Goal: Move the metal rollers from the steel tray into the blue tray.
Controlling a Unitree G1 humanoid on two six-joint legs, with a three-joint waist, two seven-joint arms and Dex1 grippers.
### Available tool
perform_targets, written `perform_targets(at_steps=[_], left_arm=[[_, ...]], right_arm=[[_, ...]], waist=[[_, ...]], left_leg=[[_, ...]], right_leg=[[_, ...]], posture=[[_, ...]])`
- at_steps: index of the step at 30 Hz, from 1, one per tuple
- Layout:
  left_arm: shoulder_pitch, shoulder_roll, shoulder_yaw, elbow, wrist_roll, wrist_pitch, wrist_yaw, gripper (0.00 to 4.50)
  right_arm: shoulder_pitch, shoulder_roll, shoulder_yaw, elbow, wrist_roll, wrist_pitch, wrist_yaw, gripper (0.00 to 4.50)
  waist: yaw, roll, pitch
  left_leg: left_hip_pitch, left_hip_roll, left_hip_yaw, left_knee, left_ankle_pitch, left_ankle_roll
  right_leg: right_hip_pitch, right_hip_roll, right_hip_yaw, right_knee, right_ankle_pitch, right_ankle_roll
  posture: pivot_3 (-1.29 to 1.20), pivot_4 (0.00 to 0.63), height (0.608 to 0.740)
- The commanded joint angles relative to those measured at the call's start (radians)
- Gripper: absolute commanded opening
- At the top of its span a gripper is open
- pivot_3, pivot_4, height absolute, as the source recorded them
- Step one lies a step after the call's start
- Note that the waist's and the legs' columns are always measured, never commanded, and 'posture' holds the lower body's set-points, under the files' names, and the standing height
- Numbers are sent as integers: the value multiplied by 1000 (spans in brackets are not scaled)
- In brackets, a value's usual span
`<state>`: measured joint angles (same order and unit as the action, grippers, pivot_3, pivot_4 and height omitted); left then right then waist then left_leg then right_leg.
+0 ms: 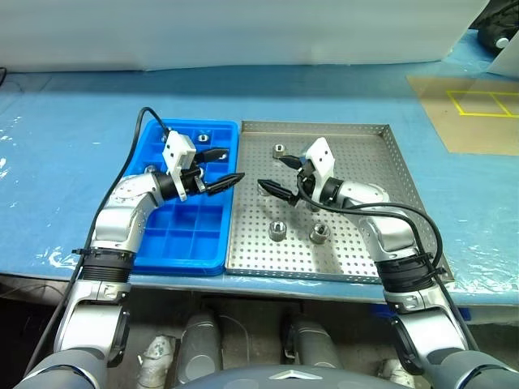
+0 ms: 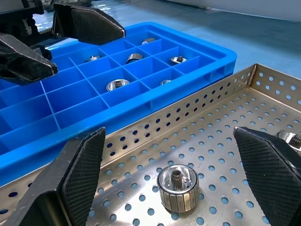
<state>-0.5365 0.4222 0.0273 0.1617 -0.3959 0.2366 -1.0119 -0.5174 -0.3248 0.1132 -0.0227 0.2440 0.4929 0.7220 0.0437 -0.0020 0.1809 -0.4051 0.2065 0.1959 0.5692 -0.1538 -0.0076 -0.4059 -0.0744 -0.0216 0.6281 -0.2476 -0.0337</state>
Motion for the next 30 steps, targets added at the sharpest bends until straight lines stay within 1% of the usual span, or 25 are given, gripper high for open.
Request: perform_targets(at_steps=[1, 11, 13, 15, 17, 21, 23, 26, 28, 30], left_arm=[[-18, 4, 3, 0, 1, -24, -4, 4137], [-37, 1, 4, 18, 7, -27, 10, 4137], [-111, -6, 1, 62, 18, -15, 30, 4137], [-186, -13, -18, 130, 52, -45, 35, 4137], [-255, -28, -37, 211, 71, -90, 2, 4137], [-410, -72, -65, 450, 118, -200, -65, 4137], [-468, -80, -94, 575, 175, -294, -89, 4137], [-603, -119, -156, 825, 283, -428, -115, 4137], [-669, -135, -193, 936, 347, -500, -143, 4137], [-723, -151, -218, 1013, 393, -531, -176, 4137]], right_arm=[[-1, -7, -10, -54, 15, -8, -2, 4488], [6, -3, -2, -61, 13, -5, -10, 4488], [3, -5, -7, -59, 14, -6, -11, 4488], [1, -8, -14, -58, 18, -4, -12, 4488], [4, -13, -22, -64, 23, 0, -9, 4488], [23, -45, -38, -92, 26, 8, -3, 4488], [33, -63, -49, -110, 32, 16, -3, 4488], [77, -108, -93, -167, 43, 43, -20, 4488], [111, -116, -107, -203, 46, 59, -44, 4488], [143, -107, -107, -240, 48, 75, -68, 4488]], waist=[[0, 0, 0], [0, 0, 0], [0, 0, 0], [5, 0, 0], [6, 0, 0], [6, 0, 0], [4, 0, 0], [0, 0, 0], [0, 0, 0], [-3, 0, 0]], left_leg=[[0, 0, 0, 0, 0, 0], [0, 0, 0, 0, 0, 0], [0, 0, 0, 0, 0, 0], [-1, 0, 0, 1, 0, 0], [0, 0, 0, 2, 0, 0], [0, -1, 0, 4, 0, 0], [0, -1, 0, 4, 0, 0], [0, -2, -1, 4, 0, 1], [0, -2, -1, 4, 0, 1], [-1, -2, -1, 4, -1, 2]], right_leg=[[0, 0, 0, 0, 0, 0], [0, 0, 0, 0, 0, 0], [0, 0, 0, 0, 0, 0], [0, 0, 0, 1, 0, 0], [0, 0, 0, 2, 0, 0], [1, -1, 1, 3, 0, 0], [1, -1, 1, 3, 0, 0], [1, 0, 0, 4, 1, 2], [1, 0, 0, 4, 2, 4], [1, 0, 0, 4, 2, 4]], posture=[[-140, 150, 740], [-142, 150, 740], [-141, 150, 740], [-139, 150, 740], [-146, 150, 740], [-172, 150, 740], [-192, 150, 740], [-253, 150, 740], [-287, 150, 740], [-308, 150, 740]])
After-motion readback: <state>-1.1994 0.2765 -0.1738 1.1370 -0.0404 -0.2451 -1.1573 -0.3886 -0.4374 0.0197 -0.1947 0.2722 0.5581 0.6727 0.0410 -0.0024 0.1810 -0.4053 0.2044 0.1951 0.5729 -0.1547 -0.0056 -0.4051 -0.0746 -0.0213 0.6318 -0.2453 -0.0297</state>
